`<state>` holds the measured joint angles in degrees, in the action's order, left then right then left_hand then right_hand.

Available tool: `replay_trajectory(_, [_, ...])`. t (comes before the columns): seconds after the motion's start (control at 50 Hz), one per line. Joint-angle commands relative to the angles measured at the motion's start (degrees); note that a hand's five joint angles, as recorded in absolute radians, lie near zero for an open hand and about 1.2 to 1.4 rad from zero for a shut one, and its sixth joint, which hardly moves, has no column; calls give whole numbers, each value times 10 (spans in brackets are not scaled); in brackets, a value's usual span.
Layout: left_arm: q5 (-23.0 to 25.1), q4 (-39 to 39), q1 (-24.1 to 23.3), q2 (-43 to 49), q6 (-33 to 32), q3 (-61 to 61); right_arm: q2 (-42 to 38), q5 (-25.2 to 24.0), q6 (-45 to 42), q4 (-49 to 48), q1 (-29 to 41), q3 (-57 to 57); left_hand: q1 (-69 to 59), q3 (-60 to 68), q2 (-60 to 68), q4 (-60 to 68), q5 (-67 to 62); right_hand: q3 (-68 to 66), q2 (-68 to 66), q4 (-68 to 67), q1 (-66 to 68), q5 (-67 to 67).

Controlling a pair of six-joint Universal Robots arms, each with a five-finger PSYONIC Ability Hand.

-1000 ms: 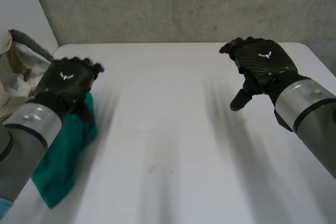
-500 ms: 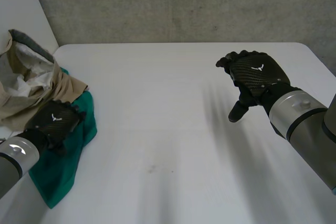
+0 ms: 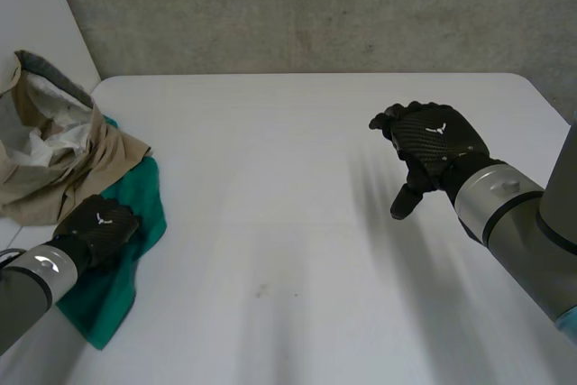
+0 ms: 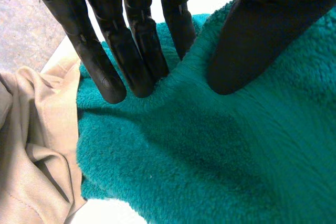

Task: Fold the laundry.

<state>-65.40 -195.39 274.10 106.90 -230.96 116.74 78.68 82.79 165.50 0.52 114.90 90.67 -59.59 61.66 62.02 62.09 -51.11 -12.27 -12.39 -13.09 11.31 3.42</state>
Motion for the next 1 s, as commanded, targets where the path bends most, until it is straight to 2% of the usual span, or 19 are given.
replay_trajectory(0.02, [-57, -44, -61, -7, 38, -46, -3, -1, -1, 0, -8, -15, -204, 183, 180, 179, -189, 23, 24, 31, -13, -34])
replay_trajectory(0.04, [-68, -48, -79, -10, 51, -55, -4, 0, -1, 0, -10, -18, -204, 183, 180, 179, -189, 23, 24, 31, -13, -34])
replay_trajectory(0.06, [-95, -56, -120, -19, 87, -79, -4, 0, 0, 2, -15, -28, -204, 183, 180, 179, -189, 23, 24, 31, -13, -34])
replay_trajectory(0.12, [-132, -63, -170, -32, 148, -112, -3, 1, 0, 2, -32, -40, -204, 183, 180, 179, -189, 23, 24, 31, -13, -34])
replay_trajectory(0.14, [-155, -63, -199, -41, 194, -134, -3, 1, 0, 3, -45, -44, -204, 183, 180, 179, -189, 23, 24, 31, -13, -34])
replay_trajectory(0.22, [-194, -62, -273, -46, 296, -197, -1, -1, 2, 4, -80, -53, -204, 183, 180, 179, -189, 23, 24, 31, -13, -34])
replay_trajectory(0.28, [-206, -60, -326, -40, 345, -230, 0, -1, 3, 4, -98, -58, -204, 183, 180, 179, -189, 23, 24, 31, -13, -34])
replay_trajectory(0.3, [-213, -59, -365, -29, 374, -250, 0, -2, 3, 4, -107, -62, -204, 183, 180, 179, -189, 23, 24, 31, -13, -34])
replay_trajectory(0.38, [-233, -57, -456, 15, 433, -295, 0, -2, 3, 4, -119, -71, -204, 183, 180, 179, -189, 23, 24, 31, -13, -34])
replay_trajectory(0.48, [-241, -58, -518, 62, 488, -334, 0, -1, 3, 4, -123, -75, -204, 183, 180, 179, -189, 23, 24, 31, -13, -34])
replay_trajectory(0.52, [-241, -58, -529, 81, 496, -344, -1, -1, 3, 4, -124, -76, -149, 129, 125, 124, -134, 23, 24, 31, -13, -34])
replay_trajectory(0.54, [-242, -57, -535, 98, 496, -351, -1, -1, 3, 4, -124, -75, 238, -258, -262, -263, 253, 23, 24, 31, -13, -34])
replay_trajectory(0.56, [-242, -54, -538, 105, 493, -354, -1, -1, 3, 4, -124, -76, 450, -470, -474, -475, 465, 23, 24, 31, -13, -34])
replay_trajectory(0.58, [-242, -53, -538, 110, 489, -356, -1, -2, 3, 4, -124, -75, 496, -517, -520, -521, 511, 23, 24, 31, -13, -34])
replay_trajectory(0.6, [-243, -51, -539, 116, 483, -357, -1, -2, 3, 6, -124, -75, 459, -480, -483, -484, 474, 23, 24, 31, -13, -34])
replay_trajectory(0.62, [-246, -48, -540, 122, 468, -358, -1, -2, 3, 6, -123, -75, 496, -517, -520, -521, 511, 23, 24, 31, -13, -34])
replay_trajectory(0.74, [-282, -42, -519, 126, 391, -352, -2, -5, 1, 8, -121, -76, 496, -517, -520, -521, 511, 23, 24, 31, -13, -34])
replay_trajectory(0.84, [-319, -33, -442, 105, 352, -322, -5, -44, -13, 25, -115, -74, 496, -517, -520, -521, 511, 23, 24, 31, -13, -34])
replay_trajectory(1.0, [-315, -11, -357, 61, 340, -252, -21, -91, -104, 140, -99, -59, 494, -514, -518, -519, 509, 23, 24, 31, -13, -34])
